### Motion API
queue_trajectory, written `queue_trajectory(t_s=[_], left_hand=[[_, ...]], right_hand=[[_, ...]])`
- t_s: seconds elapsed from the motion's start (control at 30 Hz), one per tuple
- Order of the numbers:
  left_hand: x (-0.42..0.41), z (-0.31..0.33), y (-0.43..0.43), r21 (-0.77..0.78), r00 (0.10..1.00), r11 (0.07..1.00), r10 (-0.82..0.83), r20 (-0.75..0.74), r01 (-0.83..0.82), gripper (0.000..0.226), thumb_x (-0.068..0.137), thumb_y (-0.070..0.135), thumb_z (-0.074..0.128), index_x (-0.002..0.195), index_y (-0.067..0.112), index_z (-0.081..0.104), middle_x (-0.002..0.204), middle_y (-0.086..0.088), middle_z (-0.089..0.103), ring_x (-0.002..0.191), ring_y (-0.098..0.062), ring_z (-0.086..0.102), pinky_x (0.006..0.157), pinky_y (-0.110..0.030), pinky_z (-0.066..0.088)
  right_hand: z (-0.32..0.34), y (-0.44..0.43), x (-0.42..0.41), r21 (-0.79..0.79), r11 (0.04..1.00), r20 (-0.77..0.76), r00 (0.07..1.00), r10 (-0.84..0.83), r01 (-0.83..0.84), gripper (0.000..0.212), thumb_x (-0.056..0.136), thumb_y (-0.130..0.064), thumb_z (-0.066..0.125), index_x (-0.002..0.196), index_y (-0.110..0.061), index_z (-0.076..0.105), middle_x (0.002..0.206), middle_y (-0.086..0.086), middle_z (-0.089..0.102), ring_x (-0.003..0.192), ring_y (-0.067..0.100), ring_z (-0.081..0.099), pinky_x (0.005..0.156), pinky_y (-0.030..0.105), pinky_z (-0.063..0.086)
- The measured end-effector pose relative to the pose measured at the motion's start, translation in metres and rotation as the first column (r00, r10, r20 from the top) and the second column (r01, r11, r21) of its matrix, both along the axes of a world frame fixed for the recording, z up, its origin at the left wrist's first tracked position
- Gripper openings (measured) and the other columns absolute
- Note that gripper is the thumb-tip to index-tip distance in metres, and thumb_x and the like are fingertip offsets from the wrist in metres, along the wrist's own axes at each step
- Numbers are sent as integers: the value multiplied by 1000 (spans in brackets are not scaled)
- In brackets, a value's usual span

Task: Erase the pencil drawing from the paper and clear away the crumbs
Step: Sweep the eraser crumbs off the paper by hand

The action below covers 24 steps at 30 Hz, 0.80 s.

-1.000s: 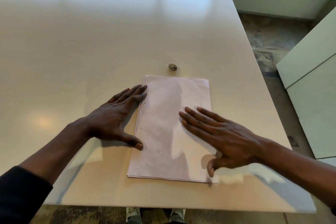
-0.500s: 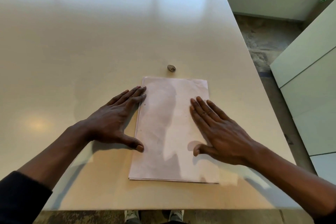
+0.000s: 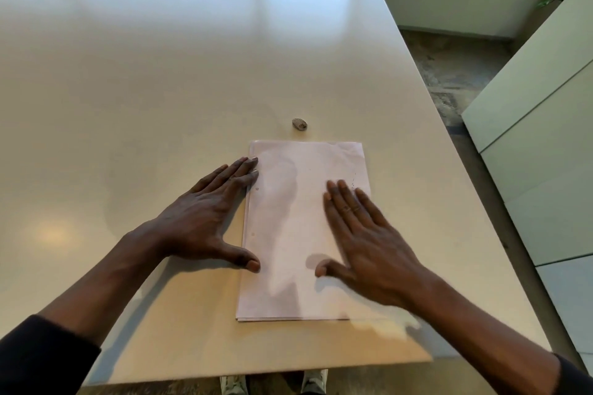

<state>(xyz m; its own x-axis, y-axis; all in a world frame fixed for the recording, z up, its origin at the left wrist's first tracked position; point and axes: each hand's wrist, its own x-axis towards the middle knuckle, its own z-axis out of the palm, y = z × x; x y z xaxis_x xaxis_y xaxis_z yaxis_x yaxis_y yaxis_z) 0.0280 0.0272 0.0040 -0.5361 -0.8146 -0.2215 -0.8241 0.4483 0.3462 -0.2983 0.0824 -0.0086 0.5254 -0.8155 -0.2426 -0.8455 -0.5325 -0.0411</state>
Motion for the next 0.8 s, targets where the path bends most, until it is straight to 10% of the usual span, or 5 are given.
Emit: queue_trajectory(t_s=[0.43, 0.8], left_hand=[[4, -6, -4, 28, 1000, 1000, -14, 20, 14, 156, 53, 111, 54, 166, 34, -22, 165, 25, -41, 152, 2, -38, 131, -30, -11], [3, -4, -3, -17, 999, 999, -30, 16, 30, 156, 55, 110, 55, 168, 29, -16, 167, 24, -38, 153, 4, -35, 131, -28, -12]], right_hand=[[1, 3, 65, 67, 997, 93, 995, 27, -33, 115, 93, -91, 8, 164, -7, -25, 170, 12, -38, 156, 19, -41, 135, 45, -10], [-6, -21, 1, 7, 945, 48, 944, -327, 327, 122, 79, -94, -21, 165, -8, -22, 172, 12, -33, 160, 22, -34, 135, 45, -9]])
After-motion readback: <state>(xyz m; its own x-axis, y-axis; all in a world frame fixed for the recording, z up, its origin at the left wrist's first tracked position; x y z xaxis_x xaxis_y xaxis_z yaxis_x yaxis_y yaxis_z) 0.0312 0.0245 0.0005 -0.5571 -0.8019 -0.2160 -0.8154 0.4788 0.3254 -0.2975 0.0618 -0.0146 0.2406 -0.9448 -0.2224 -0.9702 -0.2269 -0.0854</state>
